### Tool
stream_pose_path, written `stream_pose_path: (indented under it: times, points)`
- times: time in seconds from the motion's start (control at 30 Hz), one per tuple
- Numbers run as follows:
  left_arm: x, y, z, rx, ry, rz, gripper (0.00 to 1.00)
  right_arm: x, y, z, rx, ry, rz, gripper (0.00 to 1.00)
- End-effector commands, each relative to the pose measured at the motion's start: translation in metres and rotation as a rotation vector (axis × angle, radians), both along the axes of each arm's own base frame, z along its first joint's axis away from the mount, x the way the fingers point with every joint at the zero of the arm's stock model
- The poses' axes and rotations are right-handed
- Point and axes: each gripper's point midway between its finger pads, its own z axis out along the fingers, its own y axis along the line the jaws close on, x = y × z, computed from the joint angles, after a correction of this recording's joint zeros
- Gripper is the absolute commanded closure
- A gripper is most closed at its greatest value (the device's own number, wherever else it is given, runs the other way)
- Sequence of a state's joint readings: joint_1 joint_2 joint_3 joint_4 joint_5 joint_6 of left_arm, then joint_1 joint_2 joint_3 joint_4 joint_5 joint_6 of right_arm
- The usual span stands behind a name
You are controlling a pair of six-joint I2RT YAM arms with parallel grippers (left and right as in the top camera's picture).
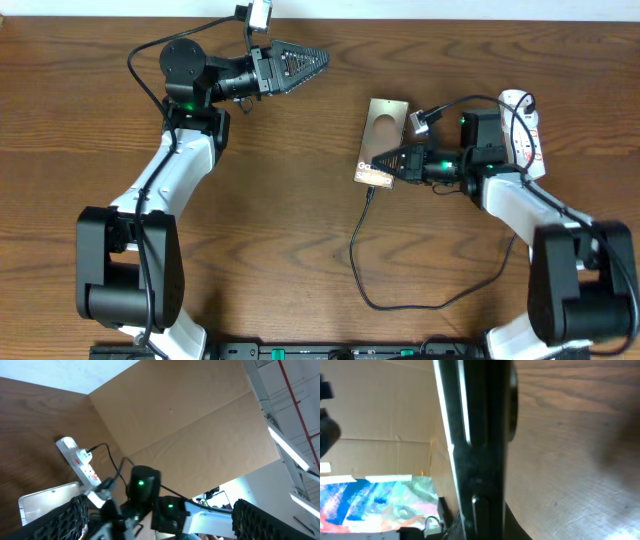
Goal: Plug charger to phone and switch on socket
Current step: 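Lower the phone with the right gripper onto the table center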
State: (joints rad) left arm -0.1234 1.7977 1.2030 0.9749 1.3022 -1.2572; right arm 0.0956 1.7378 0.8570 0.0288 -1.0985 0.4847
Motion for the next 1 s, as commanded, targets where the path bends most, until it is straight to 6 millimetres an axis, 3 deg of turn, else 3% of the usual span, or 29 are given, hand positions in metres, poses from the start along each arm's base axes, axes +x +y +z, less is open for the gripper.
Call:
stream_pose_path:
  times: [0.0,0.53,0.77,0.97]
  points:
    - [-0.002,0.002,0.012,-0.004,-0.040,0.009,0.08,0.003,0.003,-0.004,0.021,-0.038,0.036,0.99]
    - [-0.002,0.002,0.012,-0.004,-0.040,0.009,0.07,-0.005,0.040,-0.085,-0.035,0.027,0.110,0.99]
    - [-0.002,0.002,0.012,-0.004,-0.040,0.009,0.07,-0.004,0.048,-0.102,-0.082,0.014,0.105,0.99]
    - [-0.002,0.002,0.012,-0.004,-0.040,0.009,0.07,-0.005,0.053,-0.111,-0.130,0.009,0.094,0.86]
